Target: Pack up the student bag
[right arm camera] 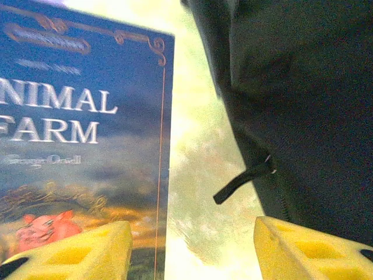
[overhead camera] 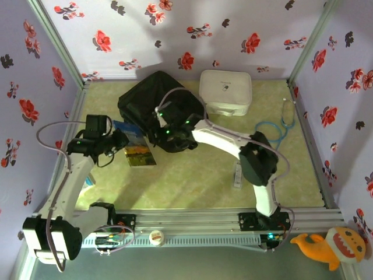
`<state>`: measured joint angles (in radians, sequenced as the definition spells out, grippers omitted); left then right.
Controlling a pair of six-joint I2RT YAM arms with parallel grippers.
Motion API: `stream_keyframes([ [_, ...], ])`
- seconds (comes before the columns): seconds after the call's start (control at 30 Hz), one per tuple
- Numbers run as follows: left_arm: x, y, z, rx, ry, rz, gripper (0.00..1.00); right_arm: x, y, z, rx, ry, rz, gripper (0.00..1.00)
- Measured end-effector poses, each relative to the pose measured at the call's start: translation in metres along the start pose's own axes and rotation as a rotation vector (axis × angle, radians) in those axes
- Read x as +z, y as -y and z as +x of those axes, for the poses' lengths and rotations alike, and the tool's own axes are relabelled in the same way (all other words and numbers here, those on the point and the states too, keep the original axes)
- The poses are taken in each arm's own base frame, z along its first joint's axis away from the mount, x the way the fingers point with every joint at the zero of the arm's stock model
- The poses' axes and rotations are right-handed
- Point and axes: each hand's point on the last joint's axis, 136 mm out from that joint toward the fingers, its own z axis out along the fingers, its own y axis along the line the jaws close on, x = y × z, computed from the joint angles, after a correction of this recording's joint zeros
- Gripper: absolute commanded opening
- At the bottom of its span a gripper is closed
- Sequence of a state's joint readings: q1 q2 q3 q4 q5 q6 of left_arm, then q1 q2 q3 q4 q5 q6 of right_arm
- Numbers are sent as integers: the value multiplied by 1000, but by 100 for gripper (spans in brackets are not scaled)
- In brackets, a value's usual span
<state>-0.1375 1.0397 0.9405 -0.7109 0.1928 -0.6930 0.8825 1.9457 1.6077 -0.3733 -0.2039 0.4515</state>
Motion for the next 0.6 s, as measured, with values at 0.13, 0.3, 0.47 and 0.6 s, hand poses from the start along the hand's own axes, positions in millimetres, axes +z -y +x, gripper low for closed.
stream_keyframes([
  [0.13, -15, 21, -20, 23, 74, 59, 0, -54, 12, -36, 64, 158, -25, 65],
  [0.3, -9, 65, -35, 64, 120, 205, 0, -86, 65, -41, 223, 261, -39, 73],
  [0.47, 19, 119, -43, 82, 113, 338, 0, -101, 127, -29, 427, 323, -57, 82],
  [0.6, 34, 157, -48, 80, 126, 424, 0, -115, 142, -25, 517, 372, -92, 89],
])
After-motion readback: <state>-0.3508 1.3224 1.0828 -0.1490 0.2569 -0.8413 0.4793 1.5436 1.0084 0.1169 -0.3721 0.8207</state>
